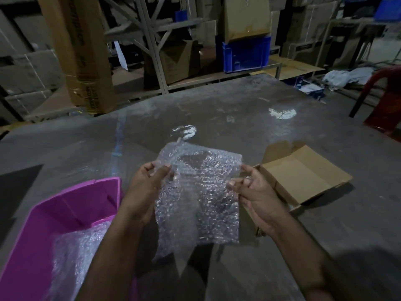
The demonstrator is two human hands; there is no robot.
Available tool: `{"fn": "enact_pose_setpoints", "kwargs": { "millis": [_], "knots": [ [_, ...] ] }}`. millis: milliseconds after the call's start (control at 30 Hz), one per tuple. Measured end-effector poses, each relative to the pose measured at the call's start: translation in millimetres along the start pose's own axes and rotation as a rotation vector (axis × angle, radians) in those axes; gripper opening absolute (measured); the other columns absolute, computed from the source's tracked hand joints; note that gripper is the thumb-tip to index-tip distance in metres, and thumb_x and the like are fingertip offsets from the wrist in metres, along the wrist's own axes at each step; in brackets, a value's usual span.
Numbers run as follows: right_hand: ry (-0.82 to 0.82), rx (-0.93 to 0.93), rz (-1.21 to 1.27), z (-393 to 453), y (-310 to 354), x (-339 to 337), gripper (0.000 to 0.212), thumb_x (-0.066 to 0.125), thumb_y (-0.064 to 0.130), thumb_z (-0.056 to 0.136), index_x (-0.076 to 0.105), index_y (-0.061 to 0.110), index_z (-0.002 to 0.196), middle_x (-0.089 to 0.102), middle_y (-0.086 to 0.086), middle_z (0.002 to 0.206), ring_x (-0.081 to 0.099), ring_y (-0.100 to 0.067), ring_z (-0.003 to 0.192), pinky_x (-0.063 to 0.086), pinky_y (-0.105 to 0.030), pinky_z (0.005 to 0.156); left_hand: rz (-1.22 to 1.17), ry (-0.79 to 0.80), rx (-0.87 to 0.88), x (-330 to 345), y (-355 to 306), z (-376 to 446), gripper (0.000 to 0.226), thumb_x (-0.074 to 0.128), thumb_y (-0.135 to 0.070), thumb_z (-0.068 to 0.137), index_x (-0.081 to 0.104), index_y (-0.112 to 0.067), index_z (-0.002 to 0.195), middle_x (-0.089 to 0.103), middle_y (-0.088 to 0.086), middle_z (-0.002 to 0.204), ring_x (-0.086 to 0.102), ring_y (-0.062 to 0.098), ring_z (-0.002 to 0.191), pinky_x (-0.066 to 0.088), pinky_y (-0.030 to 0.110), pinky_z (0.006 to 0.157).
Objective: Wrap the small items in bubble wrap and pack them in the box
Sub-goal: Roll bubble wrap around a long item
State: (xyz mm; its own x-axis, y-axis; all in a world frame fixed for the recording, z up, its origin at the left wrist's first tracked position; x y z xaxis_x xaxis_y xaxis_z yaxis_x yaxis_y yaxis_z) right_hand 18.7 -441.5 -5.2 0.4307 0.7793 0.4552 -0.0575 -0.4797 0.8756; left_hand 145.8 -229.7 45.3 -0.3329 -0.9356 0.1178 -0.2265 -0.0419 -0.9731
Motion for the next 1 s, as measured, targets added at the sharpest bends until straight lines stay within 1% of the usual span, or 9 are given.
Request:
{"fn": "enact_pose_setpoints", "kwargs": {
  "millis": [67, 133, 200, 333, 433, 567, 767, 900, 1000],
  "knots": [
    [-0.064, -0.056, -0.025, 3.1, 6.4, -5.2, 0.066, 0.071, 0.001, 0.084, 0.045, 0.021, 0.142, 0.07, -0.001, 0.083, 0.068, -0.011, 0.087, 0.053, -0.023, 0.08, 0.032, 0.018, 0.017, 0.2, -0.4, -1.4, 0.057, 0.078, -0.016, 0.077, 0.052, -0.011, 0.127, 0.076, 0.013, 0.103, 0.073, 0.021, 0.083, 0.059, 0.033, 0.067],
    [-0.115, -0.105, -0.045, 4.8, 11.7, -11.2, 0.069, 0.071, 0.002, 0.086, 0.043, 0.022, 0.146, 0.07, 0.002, 0.079, 0.068, -0.01, 0.09, 0.048, -0.033, 0.097, 0.075, 0.056, 0.021, -0.9, 3.1, -0.6, 0.083, 0.082, -0.007, 0.065, 0.044, -0.017, 0.139, 0.075, 0.015, 0.112, 0.073, 0.025, 0.099, 0.061, 0.037, 0.081],
    [-0.163, -0.144, -0.057, 5.2, 16.5, -16.6, 0.071, 0.072, 0.003, 0.085, 0.042, 0.024, 0.146, 0.068, 0.003, 0.078, 0.067, -0.012, 0.091, 0.046, -0.036, 0.1, 0.065, 0.066, 0.022, -2.4, 5.6, 1.6, 0.107, 0.083, -0.002, 0.06, 0.032, -0.02, 0.152, 0.065, 0.019, 0.129, 0.068, 0.031, 0.114, 0.06, 0.041, 0.09],
    [-0.205, -0.232, -0.014, 6.4, 26.7, -27.8, 0.065, 0.07, -0.004, 0.088, 0.046, 0.021, 0.142, 0.064, 0.004, 0.072, 0.061, -0.013, 0.081, 0.051, -0.037, 0.092, 0.017, -0.011, 0.135, -4.9, -1.1, 4.2, 0.117, 0.079, -0.002, 0.059, 0.021, -0.023, 0.158, 0.062, 0.01, 0.129, 0.07, 0.027, 0.106, 0.061, 0.028, 0.073],
    [-0.186, -0.285, -0.047, 6.8, 34.7, -29.2, 0.05, 0.067, -0.007, 0.088, 0.056, 0.019, 0.13, 0.062, 0.001, 0.073, 0.059, -0.016, 0.082, 0.052, -0.038, 0.089, -0.003, -0.023, 0.231, -3.6, -7.6, 3.2, 0.115, 0.079, -0.004, 0.063, 0.019, -0.027, 0.158, 0.061, 0.008, 0.136, 0.074, 0.026, 0.098, 0.061, 0.03, 0.075],
    [-0.114, -0.313, -0.111, 3.2, 41.8, -21.7, 0.034, 0.067, -0.003, 0.089, 0.07, 0.02, 0.114, 0.066, -0.001, 0.085, 0.062, -0.015, 0.085, 0.055, -0.026, 0.076, 0.112, -0.062, 0.367, -5.1, -17.0, -1.8, 0.103, 0.081, -0.01, 0.072, 0.026, -0.031, 0.157, 0.058, -0.003, 0.142, 0.072, 0.029, 0.104, 0.06, 0.039, 0.085],
    [-0.066, -0.333, -0.373, 3.0, 48.2, -16.5, 0.05, 0.078, -0.002, 0.082, 0.069, 0.026, 0.122, 0.068, 0.006, 0.088, 0.063, -0.007, 0.086, 0.057, -0.024, 0.085, 0.26, 0.074, 0.428, 3.1, -28.6, -5.1, 0.054, 0.081, -0.016, 0.069, 0.067, -0.02, 0.121, 0.075, 0.002, 0.112, 0.071, 0.012, 0.099, 0.057, 0.021, 0.082],
    [-0.182, -0.436, -0.666, 2.4, 56.7, -17.4, 0.029, 0.078, 0.011, 0.086, 0.074, 0.033, 0.105, 0.068, 0.008, 0.085, 0.064, -0.004, 0.077, 0.055, -0.023, 0.074, 0.491, 0.042, 0.491, 7.5, -30.2, -8.8, 0.046, 0.087, -0.007, 0.071, 0.07, -0.029, 0.108, 0.074, -0.004, 0.101, 0.069, 0.011, 0.088, 0.059, 0.021, 0.078],
    [-0.191, -0.484, -0.729, 0.2, 61.0, -15.1, 0.017, 0.076, 0.014, 0.088, 0.073, 0.031, 0.089, 0.067, 0.009, 0.091, 0.066, -0.002, 0.08, 0.051, -0.015, 0.072, 0.603, -0.021, 0.518, 3.7, -30.9, -7.7, 0.035, 0.087, -0.015, 0.075, 0.073, -0.033, 0.102, 0.071, -0.003, 0.085, 0.064, 0.008, 0.073, 0.057, 0.024, 0.068]
  ]
}}
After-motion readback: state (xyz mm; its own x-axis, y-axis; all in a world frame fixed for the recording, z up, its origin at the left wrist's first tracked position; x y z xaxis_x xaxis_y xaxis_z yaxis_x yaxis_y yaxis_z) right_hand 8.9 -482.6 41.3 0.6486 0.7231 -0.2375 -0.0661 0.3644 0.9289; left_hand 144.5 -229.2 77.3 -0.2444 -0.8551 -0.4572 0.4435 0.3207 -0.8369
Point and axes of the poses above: each hand's wrist, its own z-axis towards the middle knuckle, its own x-axis out of the palm, y = z × x, the point moved 6 cm from there along z, towards the middle knuckle
